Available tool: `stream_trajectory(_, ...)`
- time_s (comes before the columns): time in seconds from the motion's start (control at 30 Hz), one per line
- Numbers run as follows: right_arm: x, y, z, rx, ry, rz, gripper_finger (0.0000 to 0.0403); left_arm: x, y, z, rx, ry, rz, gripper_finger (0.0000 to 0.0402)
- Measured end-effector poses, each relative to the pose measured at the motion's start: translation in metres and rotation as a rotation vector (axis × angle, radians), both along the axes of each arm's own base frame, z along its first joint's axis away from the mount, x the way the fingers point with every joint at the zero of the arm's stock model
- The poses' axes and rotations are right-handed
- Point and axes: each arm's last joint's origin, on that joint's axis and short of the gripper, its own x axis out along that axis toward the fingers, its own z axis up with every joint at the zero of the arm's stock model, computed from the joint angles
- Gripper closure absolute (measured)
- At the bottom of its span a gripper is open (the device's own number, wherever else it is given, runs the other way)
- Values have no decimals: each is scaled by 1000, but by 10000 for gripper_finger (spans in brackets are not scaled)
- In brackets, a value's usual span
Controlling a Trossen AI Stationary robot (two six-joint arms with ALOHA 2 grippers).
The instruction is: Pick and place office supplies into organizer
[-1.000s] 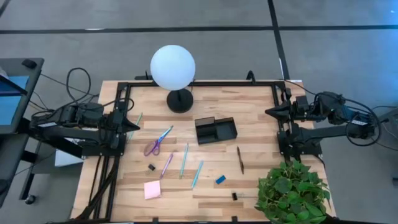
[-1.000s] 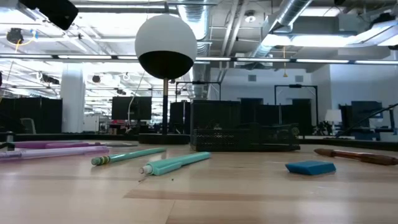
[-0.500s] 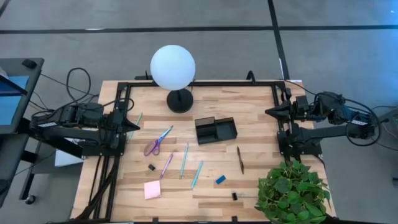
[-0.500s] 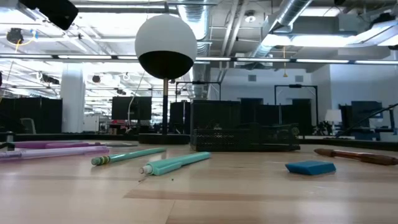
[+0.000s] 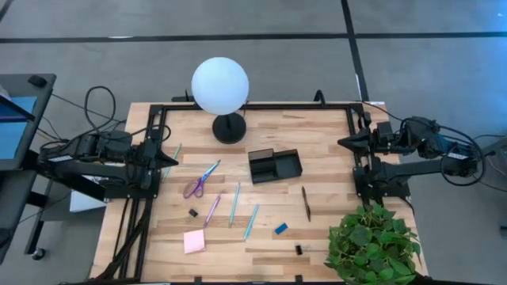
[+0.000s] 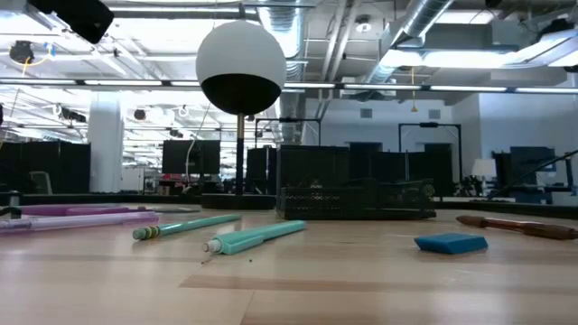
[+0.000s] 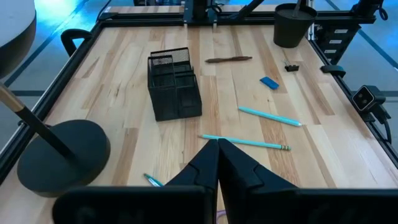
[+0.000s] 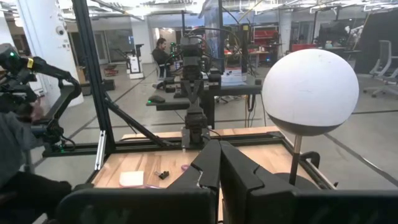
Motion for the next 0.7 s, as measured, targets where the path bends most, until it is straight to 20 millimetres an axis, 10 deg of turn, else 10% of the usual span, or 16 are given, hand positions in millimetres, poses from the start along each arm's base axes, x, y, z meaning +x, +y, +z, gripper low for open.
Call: stream_trajectory(0.7, 0, 0, 0, 0, 0, 0, 403, 10, -6, 29, -185, -324, -146, 401)
